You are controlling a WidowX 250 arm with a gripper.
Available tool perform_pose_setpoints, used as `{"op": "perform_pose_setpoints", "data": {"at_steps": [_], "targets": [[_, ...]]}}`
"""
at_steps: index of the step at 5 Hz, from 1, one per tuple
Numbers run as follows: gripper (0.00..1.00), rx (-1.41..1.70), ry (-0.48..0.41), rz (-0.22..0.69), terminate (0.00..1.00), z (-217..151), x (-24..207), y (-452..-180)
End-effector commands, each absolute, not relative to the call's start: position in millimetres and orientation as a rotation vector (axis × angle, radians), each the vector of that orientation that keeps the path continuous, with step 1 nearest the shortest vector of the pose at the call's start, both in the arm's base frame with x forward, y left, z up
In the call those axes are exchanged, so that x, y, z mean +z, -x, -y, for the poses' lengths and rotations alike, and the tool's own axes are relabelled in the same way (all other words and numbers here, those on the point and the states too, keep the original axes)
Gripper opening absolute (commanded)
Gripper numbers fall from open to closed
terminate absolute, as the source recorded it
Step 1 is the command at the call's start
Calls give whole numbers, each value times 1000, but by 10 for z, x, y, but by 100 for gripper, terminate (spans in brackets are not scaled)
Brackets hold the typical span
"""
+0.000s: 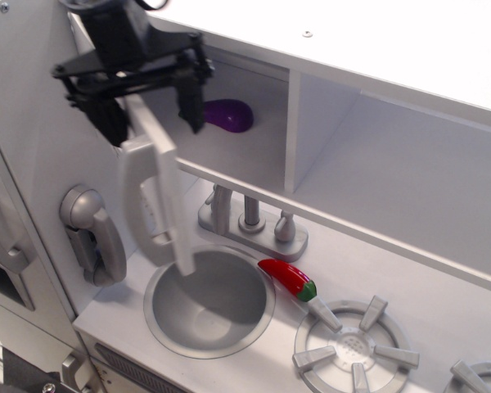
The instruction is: Close microwave
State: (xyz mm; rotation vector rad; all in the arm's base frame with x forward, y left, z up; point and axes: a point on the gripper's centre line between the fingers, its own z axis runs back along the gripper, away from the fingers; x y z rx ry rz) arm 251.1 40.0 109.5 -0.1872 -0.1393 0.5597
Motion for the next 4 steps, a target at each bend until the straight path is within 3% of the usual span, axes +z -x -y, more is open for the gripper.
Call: {"op": "perform_pose_setpoints", "data": {"at_steps": [1, 2, 3, 4], "targets": [[100, 538, 317, 167, 0, 83, 1453, -2721], [100, 532, 390, 183, 0, 333, 1650, -2794], [100, 451, 385, 153, 0, 324, 1590, -2559], [100, 418, 304, 127, 0, 119, 1451, -2364]]}}
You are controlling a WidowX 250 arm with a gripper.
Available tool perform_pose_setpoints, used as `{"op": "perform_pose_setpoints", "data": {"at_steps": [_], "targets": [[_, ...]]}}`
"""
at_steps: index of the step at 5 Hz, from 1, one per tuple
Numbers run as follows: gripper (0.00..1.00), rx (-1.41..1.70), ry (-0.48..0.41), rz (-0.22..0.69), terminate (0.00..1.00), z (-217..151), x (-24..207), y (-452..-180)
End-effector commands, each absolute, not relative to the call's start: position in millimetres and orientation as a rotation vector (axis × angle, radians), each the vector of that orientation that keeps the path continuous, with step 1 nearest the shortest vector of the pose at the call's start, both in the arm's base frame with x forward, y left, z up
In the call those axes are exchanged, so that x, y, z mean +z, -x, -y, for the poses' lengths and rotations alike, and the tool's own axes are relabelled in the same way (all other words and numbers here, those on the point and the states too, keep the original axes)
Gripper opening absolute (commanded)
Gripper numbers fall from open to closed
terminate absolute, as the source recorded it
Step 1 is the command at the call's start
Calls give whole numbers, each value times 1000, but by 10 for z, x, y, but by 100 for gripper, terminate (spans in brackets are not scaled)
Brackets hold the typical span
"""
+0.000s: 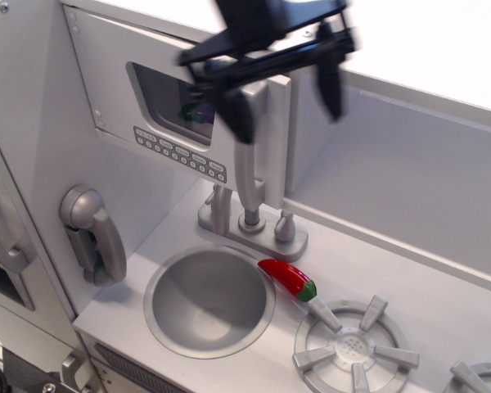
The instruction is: Close microwave
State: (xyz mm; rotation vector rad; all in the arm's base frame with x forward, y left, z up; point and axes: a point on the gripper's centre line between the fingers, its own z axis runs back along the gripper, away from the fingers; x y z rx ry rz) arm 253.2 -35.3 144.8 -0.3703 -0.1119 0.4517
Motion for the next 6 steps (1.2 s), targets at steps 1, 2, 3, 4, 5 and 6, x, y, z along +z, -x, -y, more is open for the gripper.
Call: {"op": "perform_pose_setpoints", "data": {"at_steps": [1, 2, 3, 4, 5, 6], "targets": [[100, 440, 195, 151, 0, -278, 1309, -2339], [100, 496, 159, 204, 0, -548, 1255, -2461], [100, 559, 126, 261, 0, -755, 1249, -2604], [100, 589, 139, 327, 0, -835, 1275, -2720], [100, 587, 161, 371, 0, -820, 1283, -2790], [100, 564, 245, 452, 0, -799, 1298, -2828]]}}
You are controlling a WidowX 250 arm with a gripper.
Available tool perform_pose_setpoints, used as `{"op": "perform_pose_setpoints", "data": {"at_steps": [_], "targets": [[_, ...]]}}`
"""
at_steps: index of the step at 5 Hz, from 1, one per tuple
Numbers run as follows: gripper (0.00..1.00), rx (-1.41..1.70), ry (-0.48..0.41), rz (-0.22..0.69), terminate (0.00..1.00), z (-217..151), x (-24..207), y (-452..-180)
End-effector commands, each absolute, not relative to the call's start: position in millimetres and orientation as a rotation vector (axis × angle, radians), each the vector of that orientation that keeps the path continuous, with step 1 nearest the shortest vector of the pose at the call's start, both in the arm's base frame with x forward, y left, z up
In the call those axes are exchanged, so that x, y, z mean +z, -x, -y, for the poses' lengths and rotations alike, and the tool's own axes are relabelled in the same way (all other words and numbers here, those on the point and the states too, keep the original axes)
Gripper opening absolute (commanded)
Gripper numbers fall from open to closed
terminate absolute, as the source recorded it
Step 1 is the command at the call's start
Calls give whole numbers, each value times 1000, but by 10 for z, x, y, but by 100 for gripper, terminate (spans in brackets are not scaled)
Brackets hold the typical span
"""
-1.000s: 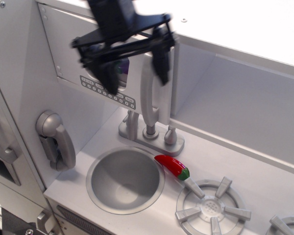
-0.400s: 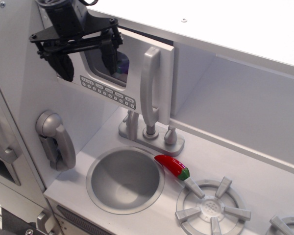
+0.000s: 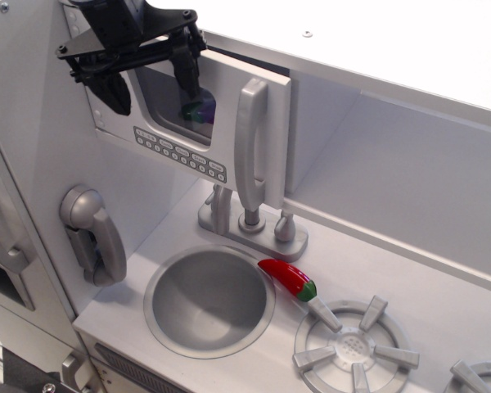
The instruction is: Close microwave
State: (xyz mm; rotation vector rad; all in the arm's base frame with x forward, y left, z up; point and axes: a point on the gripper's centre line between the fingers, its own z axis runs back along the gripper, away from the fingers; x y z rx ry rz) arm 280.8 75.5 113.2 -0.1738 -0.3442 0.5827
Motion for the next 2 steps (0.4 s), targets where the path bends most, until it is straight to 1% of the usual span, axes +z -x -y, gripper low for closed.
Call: {"op": "perform_pose_setpoints", "data": {"at_steps": [1, 2], "targets": [[100, 575, 256, 473, 0, -788, 1290, -2882], [100, 581, 265, 473, 0, -784, 1310, -2905]]}}
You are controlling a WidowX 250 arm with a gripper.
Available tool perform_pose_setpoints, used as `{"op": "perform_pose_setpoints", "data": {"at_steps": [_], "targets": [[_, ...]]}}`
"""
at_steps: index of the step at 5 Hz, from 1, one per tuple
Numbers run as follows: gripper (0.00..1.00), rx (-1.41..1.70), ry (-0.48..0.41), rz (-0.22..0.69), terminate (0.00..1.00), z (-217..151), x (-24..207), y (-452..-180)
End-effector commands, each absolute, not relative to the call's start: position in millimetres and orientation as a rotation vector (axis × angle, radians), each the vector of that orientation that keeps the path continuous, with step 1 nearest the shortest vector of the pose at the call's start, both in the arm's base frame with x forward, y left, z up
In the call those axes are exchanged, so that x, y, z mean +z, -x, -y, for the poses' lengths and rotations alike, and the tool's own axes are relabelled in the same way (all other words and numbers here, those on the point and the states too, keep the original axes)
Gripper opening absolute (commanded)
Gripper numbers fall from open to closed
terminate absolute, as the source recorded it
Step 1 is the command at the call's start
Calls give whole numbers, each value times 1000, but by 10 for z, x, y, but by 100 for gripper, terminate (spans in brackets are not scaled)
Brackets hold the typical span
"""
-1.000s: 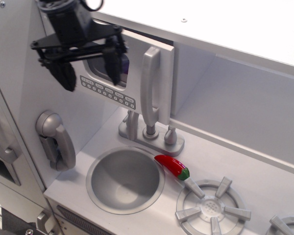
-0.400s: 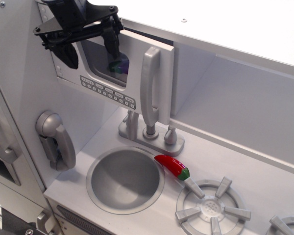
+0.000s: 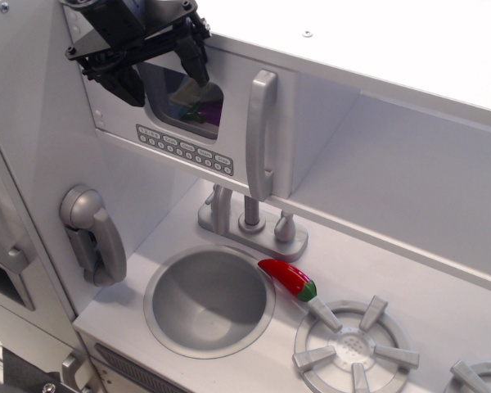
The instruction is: Close microwave
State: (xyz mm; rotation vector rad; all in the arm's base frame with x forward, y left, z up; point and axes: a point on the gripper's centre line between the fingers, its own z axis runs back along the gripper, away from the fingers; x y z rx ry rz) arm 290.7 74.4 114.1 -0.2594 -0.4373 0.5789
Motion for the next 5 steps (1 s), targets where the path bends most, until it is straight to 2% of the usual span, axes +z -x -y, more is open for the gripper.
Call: {"op": "perform_pose_setpoints", "data": {"at_steps": [1, 2, 3, 4, 5], "targets": [[100, 609, 136, 366, 0, -873, 1339, -2636], [100, 679, 2, 239, 0, -937, 1340, -2410], [100, 671, -28, 198, 0, -949, 1311, -2331], [100, 671, -28, 198, 0, -949, 1311, -2331], [100, 671, -28, 198, 100, -949, 1311, -2331]]}}
